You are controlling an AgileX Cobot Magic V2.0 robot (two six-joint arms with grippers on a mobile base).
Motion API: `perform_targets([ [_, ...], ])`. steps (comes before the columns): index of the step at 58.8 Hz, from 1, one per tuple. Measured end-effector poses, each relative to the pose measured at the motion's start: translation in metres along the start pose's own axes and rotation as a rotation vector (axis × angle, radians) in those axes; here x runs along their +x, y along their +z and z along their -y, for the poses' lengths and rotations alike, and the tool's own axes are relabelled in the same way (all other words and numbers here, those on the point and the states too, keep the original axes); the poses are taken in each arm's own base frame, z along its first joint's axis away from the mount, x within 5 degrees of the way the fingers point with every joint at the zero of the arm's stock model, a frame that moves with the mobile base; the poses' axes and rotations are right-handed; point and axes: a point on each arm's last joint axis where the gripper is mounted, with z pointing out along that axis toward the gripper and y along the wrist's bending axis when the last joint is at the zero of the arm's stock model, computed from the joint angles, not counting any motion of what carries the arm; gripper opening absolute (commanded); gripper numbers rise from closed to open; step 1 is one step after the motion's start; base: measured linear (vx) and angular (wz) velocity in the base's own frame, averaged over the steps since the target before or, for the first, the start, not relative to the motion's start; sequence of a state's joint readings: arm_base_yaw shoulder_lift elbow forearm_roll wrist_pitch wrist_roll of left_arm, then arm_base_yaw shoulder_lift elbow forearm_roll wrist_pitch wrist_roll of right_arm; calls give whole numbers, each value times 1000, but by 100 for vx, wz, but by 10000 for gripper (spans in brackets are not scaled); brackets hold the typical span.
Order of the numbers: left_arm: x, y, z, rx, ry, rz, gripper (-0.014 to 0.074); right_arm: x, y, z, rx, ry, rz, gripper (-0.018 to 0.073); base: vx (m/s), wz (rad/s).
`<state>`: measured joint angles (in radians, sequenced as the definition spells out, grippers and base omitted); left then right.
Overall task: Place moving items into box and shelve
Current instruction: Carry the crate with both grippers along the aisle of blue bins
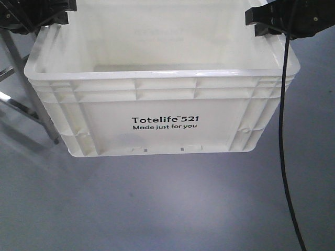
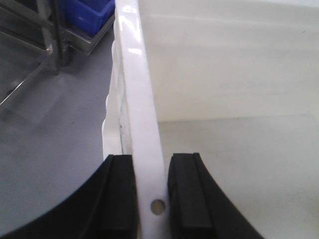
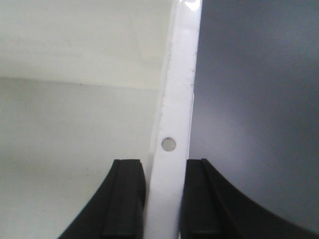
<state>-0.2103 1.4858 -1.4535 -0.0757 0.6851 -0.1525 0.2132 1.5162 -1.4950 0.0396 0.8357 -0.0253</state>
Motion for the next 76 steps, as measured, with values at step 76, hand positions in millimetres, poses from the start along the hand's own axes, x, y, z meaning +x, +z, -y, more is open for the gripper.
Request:
perform_targets([
  [76,0,0,0,0,-1,-2,-13,0,0,0,0,0,-3,-13,30,-39],
])
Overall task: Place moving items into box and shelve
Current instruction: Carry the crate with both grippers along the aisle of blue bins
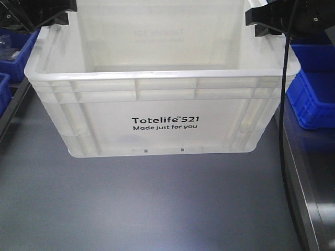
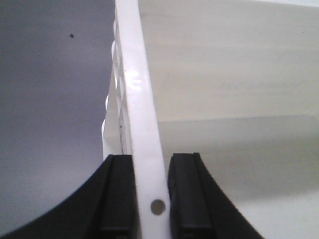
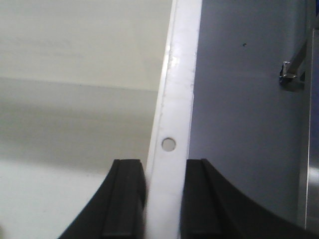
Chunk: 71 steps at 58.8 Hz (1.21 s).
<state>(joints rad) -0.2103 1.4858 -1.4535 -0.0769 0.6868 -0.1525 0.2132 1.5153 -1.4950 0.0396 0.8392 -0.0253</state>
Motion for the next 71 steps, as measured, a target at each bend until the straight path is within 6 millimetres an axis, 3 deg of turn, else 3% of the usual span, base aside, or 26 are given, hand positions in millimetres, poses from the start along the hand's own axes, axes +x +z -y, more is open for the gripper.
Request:
perform_targets([
  [71,0,0,0,0,0,-1,-13,0,0,0,-1,1,-3,-13,40,-10],
])
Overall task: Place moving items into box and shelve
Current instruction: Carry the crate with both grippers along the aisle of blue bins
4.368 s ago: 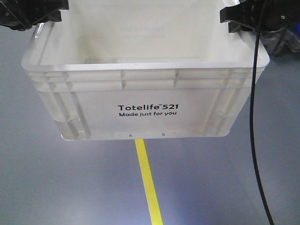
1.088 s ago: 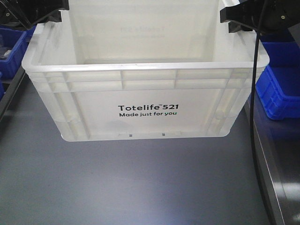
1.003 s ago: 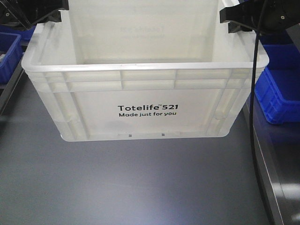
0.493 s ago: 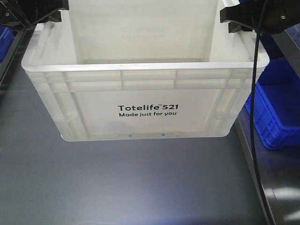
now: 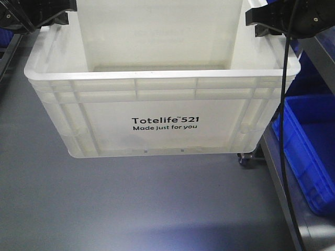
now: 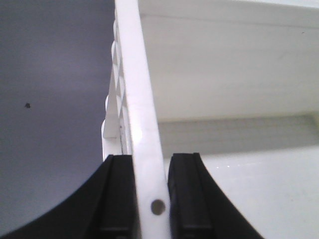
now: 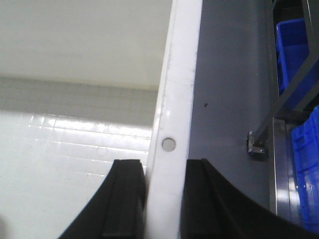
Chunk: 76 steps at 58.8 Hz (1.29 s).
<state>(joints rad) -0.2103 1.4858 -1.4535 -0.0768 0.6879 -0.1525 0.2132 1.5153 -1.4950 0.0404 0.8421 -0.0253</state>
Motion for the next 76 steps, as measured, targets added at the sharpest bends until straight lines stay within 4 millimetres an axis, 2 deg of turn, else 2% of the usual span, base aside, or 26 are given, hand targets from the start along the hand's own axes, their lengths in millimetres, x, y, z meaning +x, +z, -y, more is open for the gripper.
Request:
perform_targets([
  [76,0,0,0,0,0,1,-13,0,0,0,1,-1,0,-13,46,2],
])
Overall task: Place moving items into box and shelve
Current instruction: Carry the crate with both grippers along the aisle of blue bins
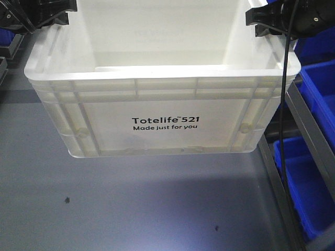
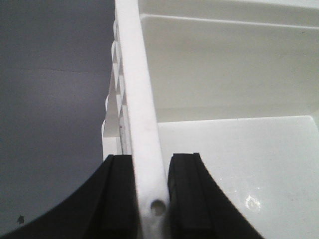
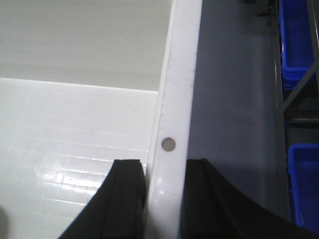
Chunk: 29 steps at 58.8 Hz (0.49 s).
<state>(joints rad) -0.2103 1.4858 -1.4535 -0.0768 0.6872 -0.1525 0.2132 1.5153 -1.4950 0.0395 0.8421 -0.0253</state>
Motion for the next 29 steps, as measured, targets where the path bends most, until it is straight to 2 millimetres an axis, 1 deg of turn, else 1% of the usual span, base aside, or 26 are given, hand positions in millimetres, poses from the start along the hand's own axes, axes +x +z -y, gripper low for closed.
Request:
perform_targets([
  [29,0,0,0,1,-1,1,-13,0,0,0,1,0,1,-13,34,34],
])
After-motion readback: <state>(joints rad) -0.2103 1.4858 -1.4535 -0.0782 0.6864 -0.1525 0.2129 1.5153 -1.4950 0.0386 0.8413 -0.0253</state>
